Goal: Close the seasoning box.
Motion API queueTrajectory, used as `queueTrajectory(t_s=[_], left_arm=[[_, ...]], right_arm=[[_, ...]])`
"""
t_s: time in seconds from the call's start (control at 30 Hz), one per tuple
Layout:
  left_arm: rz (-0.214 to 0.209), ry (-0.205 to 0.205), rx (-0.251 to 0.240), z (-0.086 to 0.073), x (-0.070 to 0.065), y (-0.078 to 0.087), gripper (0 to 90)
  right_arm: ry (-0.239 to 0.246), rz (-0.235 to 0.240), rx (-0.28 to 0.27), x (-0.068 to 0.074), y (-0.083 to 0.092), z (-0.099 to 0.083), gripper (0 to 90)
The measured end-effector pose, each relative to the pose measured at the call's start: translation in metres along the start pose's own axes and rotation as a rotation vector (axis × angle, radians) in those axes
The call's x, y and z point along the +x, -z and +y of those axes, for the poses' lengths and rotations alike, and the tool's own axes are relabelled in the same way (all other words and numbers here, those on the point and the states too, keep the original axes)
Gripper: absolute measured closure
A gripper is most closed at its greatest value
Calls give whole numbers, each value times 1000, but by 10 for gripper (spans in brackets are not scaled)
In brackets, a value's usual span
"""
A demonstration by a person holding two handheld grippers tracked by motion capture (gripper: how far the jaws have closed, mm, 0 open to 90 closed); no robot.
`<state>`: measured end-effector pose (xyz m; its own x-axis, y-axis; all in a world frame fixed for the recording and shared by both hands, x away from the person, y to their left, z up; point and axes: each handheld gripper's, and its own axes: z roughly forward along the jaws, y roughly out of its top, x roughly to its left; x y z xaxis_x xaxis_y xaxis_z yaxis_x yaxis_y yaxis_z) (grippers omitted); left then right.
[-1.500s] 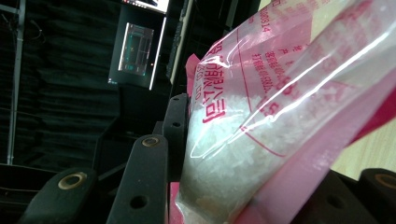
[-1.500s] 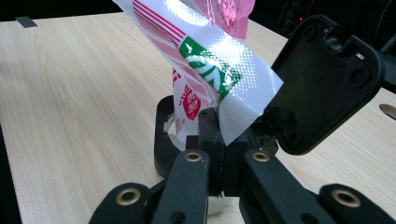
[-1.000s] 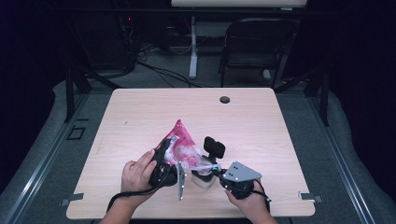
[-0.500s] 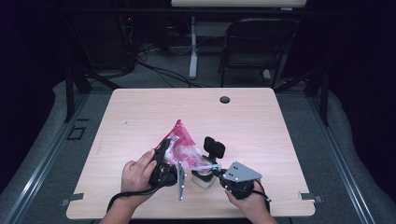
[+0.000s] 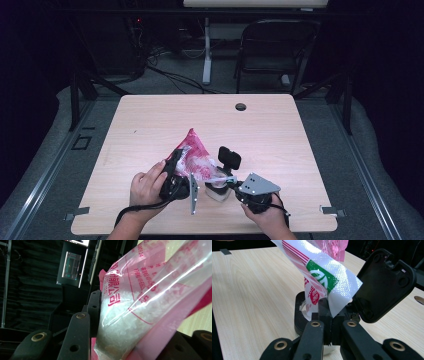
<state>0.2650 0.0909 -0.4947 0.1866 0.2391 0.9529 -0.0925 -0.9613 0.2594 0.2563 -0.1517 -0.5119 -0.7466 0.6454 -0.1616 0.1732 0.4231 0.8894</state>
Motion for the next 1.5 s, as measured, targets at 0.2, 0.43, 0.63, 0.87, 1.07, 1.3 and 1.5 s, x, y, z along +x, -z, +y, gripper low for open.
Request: queueTrajectory(t_s=[0.2,0.43,0.63,0.87,1.07,1.3,1.5], left_arm=[[-22,21,3,-1,0,-1,687],[-34,30,7,-3,-2,-3,688],[-47,38,15,-4,-3,-3,690],[-63,61,22,-7,-4,-5,691],[-77,66,29,-8,-5,-5,692],[-87,75,34,-10,-6,-5,694],[-98,93,34,-12,-8,-6,694]], right_arm=[[0,-4,0,0,0,0,899],[1,-4,-4,0,1,1,899],[1,-9,-11,0,2,1,896],[0,-7,-22,0,2,2,893],[0,-8,-22,0,1,2,892],[1,-6,-26,0,1,3,889],[1,-5,-23,1,0,3,886]])
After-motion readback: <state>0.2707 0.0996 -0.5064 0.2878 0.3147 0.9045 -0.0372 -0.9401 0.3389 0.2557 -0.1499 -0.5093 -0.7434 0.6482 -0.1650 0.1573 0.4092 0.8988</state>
